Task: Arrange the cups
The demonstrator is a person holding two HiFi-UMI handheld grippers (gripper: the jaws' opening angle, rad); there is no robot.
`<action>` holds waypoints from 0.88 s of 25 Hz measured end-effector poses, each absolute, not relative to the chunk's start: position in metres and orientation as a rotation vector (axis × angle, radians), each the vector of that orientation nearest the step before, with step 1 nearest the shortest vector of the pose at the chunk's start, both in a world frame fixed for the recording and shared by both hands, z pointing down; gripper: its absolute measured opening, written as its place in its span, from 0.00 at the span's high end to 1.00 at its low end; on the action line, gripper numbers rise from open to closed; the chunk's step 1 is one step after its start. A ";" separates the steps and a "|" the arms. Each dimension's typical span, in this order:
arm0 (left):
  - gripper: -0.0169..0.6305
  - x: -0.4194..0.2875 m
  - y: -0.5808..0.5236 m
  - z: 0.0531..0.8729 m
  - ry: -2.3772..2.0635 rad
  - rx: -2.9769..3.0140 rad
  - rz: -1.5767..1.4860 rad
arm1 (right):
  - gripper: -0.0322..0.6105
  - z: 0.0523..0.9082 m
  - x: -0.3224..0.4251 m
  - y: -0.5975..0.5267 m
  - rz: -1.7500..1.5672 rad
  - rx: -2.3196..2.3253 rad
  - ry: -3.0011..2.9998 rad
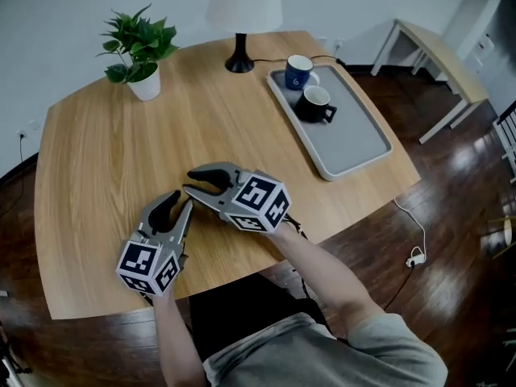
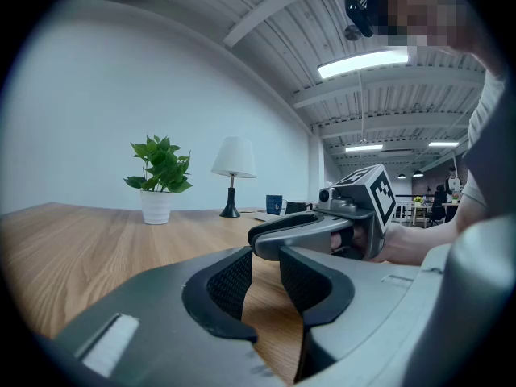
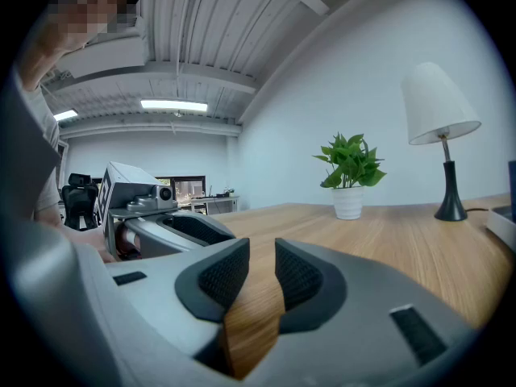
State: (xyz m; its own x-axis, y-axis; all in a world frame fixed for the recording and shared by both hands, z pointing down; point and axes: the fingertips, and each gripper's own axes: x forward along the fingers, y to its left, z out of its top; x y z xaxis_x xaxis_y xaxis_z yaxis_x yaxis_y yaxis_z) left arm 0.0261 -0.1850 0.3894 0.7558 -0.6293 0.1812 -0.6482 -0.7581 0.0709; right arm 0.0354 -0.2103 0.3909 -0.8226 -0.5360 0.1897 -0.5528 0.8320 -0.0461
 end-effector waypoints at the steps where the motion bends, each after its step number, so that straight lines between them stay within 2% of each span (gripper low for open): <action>1: 0.79 0.027 -0.185 0.390 -1.032 2.821 0.221 | 0.80 0.391 0.036 -0.210 0.149 0.851 -2.844; 22: 0.79 0.031 -0.184 0.393 -1.024 2.828 0.207 | 0.80 0.395 0.039 -0.209 0.143 0.855 -2.838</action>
